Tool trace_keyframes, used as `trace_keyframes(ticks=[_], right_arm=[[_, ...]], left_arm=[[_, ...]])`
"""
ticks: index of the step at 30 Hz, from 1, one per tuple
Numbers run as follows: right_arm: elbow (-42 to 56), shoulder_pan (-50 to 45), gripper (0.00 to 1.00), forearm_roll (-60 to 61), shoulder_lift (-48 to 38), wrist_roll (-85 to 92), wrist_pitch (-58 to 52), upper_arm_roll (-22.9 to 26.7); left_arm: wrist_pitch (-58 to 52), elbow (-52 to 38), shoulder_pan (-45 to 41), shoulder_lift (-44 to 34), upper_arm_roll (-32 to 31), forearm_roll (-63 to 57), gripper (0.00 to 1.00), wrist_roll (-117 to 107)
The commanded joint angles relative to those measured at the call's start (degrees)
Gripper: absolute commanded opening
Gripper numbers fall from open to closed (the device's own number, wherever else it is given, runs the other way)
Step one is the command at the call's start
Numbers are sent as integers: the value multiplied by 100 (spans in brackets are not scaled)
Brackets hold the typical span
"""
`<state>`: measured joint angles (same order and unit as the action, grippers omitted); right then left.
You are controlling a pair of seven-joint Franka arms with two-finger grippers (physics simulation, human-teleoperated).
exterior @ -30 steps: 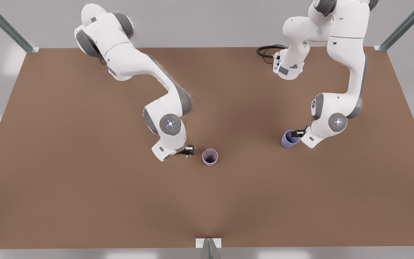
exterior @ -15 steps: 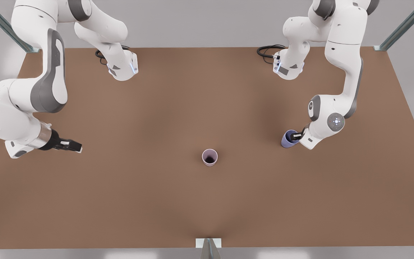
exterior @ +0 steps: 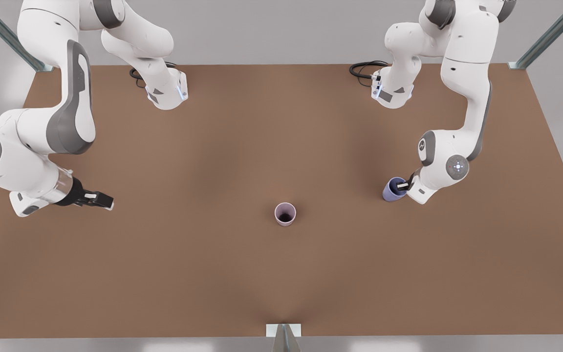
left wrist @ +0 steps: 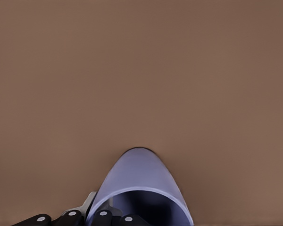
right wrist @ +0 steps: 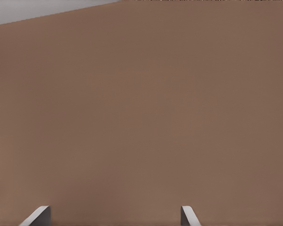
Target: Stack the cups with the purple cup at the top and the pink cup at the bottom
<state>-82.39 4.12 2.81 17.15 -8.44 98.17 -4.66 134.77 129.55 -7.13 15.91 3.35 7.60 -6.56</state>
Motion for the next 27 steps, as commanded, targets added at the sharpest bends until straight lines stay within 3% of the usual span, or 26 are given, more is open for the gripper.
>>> trace_keyframes(ticks=[1, 10, 14, 21, 27], right_arm=[[-5, 1, 100, 0, -1, 0, 0, 0], [-5, 19, 100, 0, 17, 123, 0, 0], [-5, 19, 100, 0, 17, 141, 0, 0], [21, 10, 100, 0, 43, 132, -18, 0], [30, 1, 100, 9, -10, 123, -79, 0]], left_arm=[[-3, 0, 1, 0, -1, 119, 21, 15], [-144, -35, -69, -246, -1, 128, 21, -12], [-1005, -369, -534, -615, -1, 356, 21, -293], [-3000, -2953, -1282, 378, -62, 295, 21, -1989], [-3009, -4201, -2011, 958, -97, 356, 21, -2824]])
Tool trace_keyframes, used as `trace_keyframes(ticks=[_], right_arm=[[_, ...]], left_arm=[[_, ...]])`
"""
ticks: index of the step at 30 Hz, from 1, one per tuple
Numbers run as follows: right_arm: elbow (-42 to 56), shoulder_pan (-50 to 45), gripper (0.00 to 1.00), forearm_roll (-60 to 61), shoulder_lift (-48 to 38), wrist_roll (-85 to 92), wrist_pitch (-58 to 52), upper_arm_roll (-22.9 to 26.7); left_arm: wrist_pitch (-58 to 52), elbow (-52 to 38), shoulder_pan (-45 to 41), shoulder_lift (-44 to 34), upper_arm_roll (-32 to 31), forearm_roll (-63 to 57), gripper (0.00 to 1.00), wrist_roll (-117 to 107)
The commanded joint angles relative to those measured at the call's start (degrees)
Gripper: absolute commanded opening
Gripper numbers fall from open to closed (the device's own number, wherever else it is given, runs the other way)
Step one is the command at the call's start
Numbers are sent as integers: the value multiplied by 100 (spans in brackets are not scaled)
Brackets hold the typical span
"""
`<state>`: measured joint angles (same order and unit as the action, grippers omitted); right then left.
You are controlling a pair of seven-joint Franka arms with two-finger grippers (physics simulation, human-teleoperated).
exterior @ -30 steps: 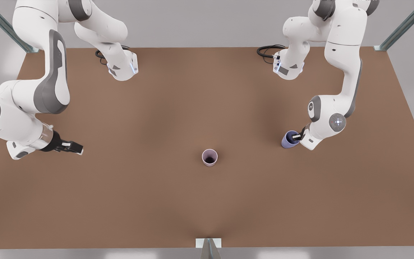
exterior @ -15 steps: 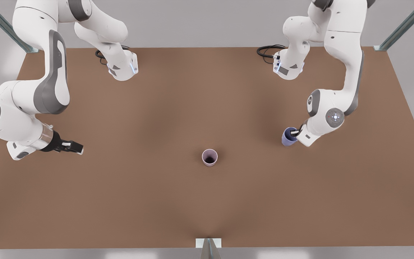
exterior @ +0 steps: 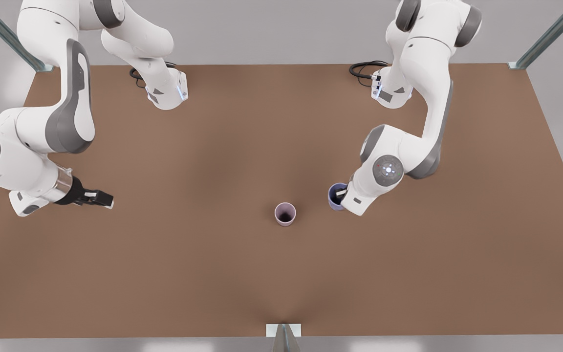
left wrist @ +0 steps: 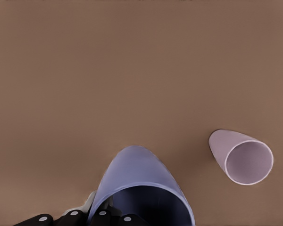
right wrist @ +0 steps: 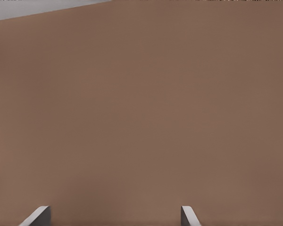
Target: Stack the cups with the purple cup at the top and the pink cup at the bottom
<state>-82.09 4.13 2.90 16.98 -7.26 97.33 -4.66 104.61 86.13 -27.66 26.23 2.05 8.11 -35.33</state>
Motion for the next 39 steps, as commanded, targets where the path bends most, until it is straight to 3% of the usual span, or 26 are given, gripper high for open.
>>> trace_keyframes(ticks=[1, 13, 39], right_arm=[[0, 0, 100, 0, -2, -4, -4, 0], [26, 0, 100, 0, -37, -4, -101, 0], [18, 0, 100, -9, -20, -4, -48, -9]], left_arm=[[6, -35, 6, 22, -2, 384, 21, -9], [15, -1837, -486, 1182, -2, 1184, 21, -914], [586, -1863, -697, 1701, -2, 1527, 21, -1081]])
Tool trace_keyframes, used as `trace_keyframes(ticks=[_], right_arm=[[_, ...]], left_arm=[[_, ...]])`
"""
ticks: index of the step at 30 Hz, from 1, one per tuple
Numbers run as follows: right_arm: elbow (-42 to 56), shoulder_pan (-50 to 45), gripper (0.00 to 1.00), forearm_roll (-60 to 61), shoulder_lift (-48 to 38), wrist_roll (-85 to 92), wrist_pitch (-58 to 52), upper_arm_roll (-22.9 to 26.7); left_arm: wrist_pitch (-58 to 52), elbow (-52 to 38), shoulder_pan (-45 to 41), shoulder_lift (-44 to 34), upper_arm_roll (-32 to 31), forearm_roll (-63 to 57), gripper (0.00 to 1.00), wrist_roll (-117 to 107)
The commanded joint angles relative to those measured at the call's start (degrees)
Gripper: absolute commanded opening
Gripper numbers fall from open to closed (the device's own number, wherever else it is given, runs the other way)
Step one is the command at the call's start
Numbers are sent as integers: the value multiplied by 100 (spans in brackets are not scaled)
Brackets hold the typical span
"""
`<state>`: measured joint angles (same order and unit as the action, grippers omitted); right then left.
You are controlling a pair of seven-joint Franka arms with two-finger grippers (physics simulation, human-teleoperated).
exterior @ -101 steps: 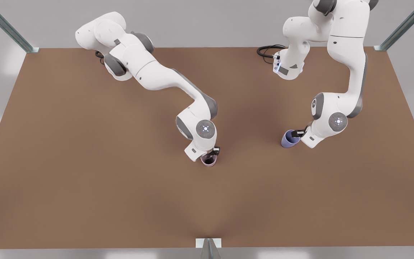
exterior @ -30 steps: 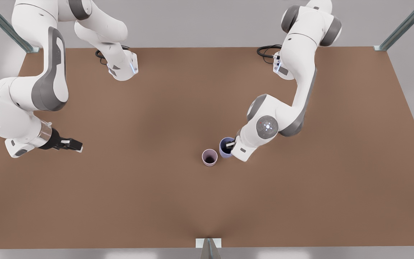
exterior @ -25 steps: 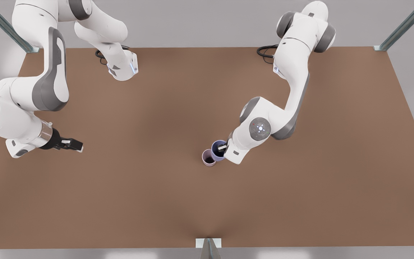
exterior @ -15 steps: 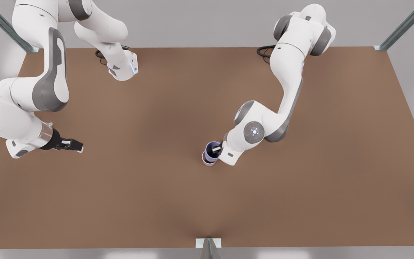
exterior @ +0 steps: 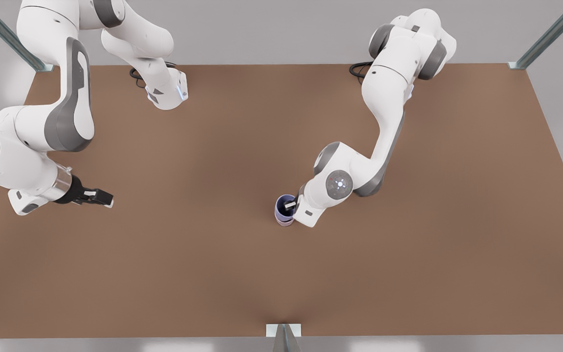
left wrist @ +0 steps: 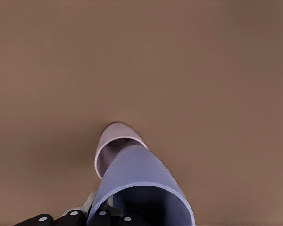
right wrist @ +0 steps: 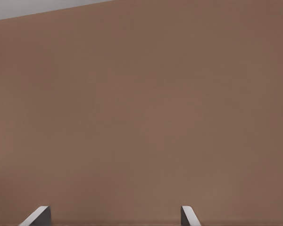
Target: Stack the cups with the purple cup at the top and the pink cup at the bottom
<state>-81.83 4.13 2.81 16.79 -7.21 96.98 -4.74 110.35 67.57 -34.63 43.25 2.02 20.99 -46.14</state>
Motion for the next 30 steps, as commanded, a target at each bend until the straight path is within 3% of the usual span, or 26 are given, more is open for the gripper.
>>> trace_keyframes(ticks=[1, 30], right_arm=[[1, 0, 100, 0, 0, -8, 6, 0], [10, -9, 100, 9, 44, -17, 76, 0]], left_arm=[[4, 2, 0, 0, 0, 230, 21, 8], [57, 142, 0, 88, 0, 204, 21, 35]])
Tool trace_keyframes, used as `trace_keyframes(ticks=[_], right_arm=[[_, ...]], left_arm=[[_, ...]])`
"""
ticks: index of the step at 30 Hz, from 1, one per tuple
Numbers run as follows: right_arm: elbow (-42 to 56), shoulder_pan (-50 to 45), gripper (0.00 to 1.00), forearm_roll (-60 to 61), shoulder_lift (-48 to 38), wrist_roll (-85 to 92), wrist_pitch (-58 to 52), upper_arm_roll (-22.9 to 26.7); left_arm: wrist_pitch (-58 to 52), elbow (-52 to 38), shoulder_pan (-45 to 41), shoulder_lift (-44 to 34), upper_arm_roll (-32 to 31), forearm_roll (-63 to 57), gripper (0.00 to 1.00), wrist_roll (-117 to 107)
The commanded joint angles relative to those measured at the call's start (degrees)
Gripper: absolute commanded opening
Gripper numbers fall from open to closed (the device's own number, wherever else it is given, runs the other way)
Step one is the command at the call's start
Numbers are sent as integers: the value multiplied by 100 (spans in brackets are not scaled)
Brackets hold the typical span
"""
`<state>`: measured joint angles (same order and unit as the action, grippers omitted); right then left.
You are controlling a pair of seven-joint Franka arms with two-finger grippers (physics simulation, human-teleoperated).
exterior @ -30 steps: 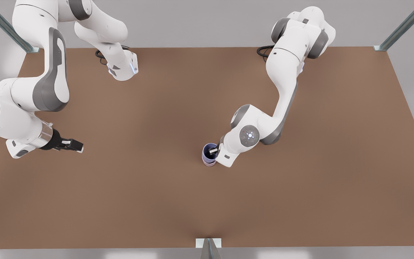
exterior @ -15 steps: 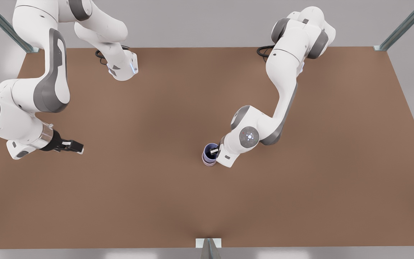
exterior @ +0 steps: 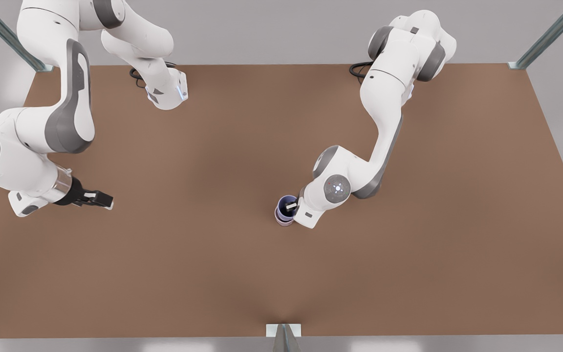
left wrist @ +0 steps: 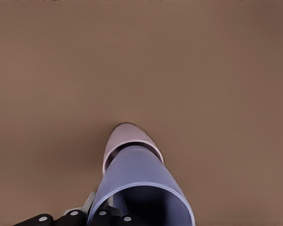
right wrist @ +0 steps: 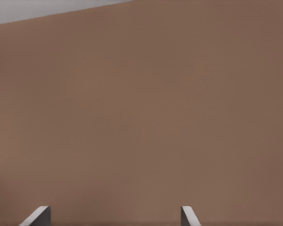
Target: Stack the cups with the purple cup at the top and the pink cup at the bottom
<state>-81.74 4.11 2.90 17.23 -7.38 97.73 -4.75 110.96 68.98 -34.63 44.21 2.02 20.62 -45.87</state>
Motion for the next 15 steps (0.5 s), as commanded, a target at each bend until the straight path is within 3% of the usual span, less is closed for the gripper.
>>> trace_keyframes(ticks=[1, 15], right_arm=[[0, -6, 100, 0, 8, 0, 0, 0], [0, 2, 100, 0, -18, 9, -35, 0]], left_arm=[[22, 1, 0, 18, 0, 241, 21, 8], [31, 45, 0, 44, 0, 232, 22, 43]])
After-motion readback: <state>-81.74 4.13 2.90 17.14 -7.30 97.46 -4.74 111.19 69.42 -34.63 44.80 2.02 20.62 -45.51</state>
